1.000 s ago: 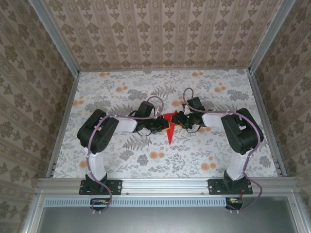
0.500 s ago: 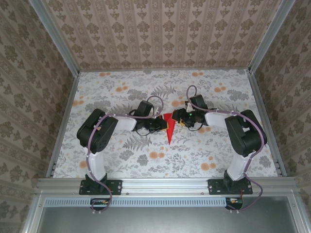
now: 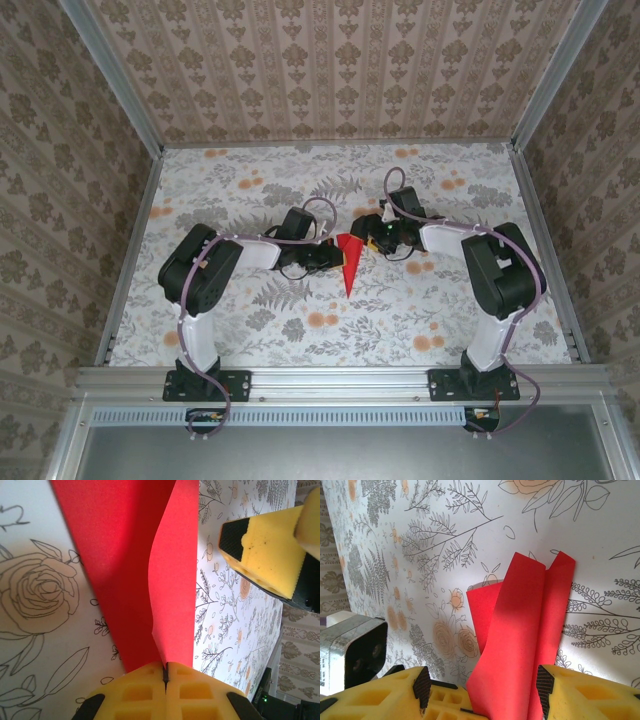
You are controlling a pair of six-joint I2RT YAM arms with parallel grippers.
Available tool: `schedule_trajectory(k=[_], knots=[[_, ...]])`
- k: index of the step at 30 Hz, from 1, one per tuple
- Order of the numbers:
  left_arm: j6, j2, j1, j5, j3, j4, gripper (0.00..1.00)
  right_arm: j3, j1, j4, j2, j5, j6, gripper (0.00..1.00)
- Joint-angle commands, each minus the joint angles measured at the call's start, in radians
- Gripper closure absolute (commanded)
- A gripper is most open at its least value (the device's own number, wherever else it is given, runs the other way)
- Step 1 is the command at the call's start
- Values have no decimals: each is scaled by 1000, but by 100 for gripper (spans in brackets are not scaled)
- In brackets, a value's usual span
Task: Fold a paper plane with a square sheet of paper (fold left side to right side)
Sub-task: Fold the wing for the fifth time at the center of the table.
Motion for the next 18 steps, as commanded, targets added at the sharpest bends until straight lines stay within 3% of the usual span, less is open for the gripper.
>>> schedule_trajectory(k=[1, 18], knots=[[28, 15, 13, 0, 15, -5, 97, 29, 11, -35, 30, -9, 14, 39], [38, 22, 16, -3, 21, -15, 97, 63, 26, -60, 89, -9, 3, 39]])
